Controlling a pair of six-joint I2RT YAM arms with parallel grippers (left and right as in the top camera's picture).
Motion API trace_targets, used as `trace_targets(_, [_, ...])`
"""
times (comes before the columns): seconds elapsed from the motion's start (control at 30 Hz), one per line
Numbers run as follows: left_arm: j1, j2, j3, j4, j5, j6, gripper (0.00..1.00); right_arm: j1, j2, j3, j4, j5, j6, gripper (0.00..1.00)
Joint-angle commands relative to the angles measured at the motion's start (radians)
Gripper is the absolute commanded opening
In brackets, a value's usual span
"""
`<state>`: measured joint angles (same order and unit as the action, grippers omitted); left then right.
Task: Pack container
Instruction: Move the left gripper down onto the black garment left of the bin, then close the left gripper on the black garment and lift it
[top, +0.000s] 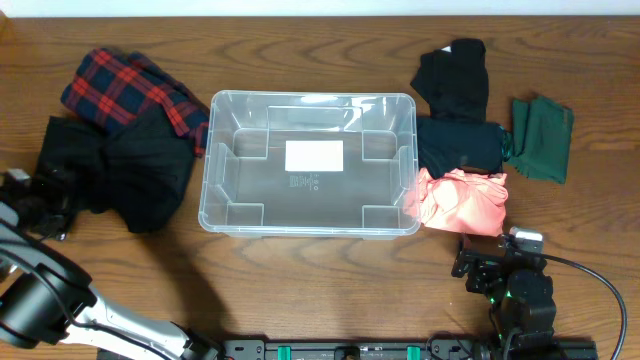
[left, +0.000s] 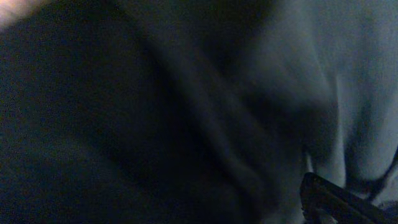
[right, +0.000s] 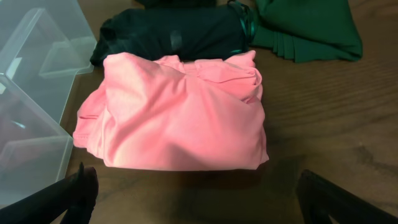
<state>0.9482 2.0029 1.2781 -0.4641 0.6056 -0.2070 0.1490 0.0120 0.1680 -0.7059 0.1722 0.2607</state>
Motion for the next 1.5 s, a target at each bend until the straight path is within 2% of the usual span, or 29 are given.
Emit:
trace_targets(0.0, [0.067, -0.014, 0.003, 0.010, -0.019, 0.040, 0.99, -0.006, -0.005, -0.004, -0.002, 0.003, 0.015, 0.99])
trace_targets(0.13, [0.089, -0.007, 0.003, 0.029, -0.019, 0.153, 0.99, -0.006, -0.005, -0.004, -0.002, 0.003, 0.015, 0.99])
trace_targets(0.4, [0.041, 0.018, 0.002, 0.102, -0.008, 0.196, 0.99, -0.006, -0.005, -0.004, -0.002, 0.003, 0.015, 0.99])
trace_targets(0.53, [0.016, 0.018, 0.002, 0.138, -0.007, 0.195, 0.98, -0.006, -0.005, -0.004, -0.002, 0.003, 0.015, 0.99])
trace_targets(0.63, [0.000, 0.018, 0.002, 0.137, -0.008, 0.196, 0.91, -0.006, -0.005, -0.004, -0.002, 0.003, 0.015, 0.99])
trace_targets(0.73, [-0.007, 0.018, 0.000, 0.137, -0.017, 0.195, 0.90, -0.006, -0.005, -0.004, -0.002, 0.003, 0.015, 0.99])
trace_targets(0.83, [-0.006, 0.018, 0.000, 0.116, -0.172, 0.120, 0.88, -0.006, -0.005, -0.004, -0.002, 0.003, 0.015, 0.99])
trace_targets(0.9, [-0.002, 0.018, 0.000, 0.109, -0.236, 0.117, 0.88, -0.006, -0.005, -0.004, -0.002, 0.003, 0.015, 0.99])
trace_targets(1.13, [0.031, 0.018, 0.000, 0.146, -0.240, 0.138, 0.89, -0.006, -0.005, -0.004, -0.002, 0.003, 0.015, 0.99])
trace_targets(1.23, [0.044, 0.032, 0.000, 0.167, -0.172, 0.135, 0.89, -0.006, -0.005, -0.004, -0.002, 0.003, 0.016, 0.99])
trace_targets(1.47, [0.027, 0.174, 0.000, 0.243, 0.170, 0.134, 0.89, -0.006, -0.005, -0.004, -0.002, 0.003, 0.015, 0.99])
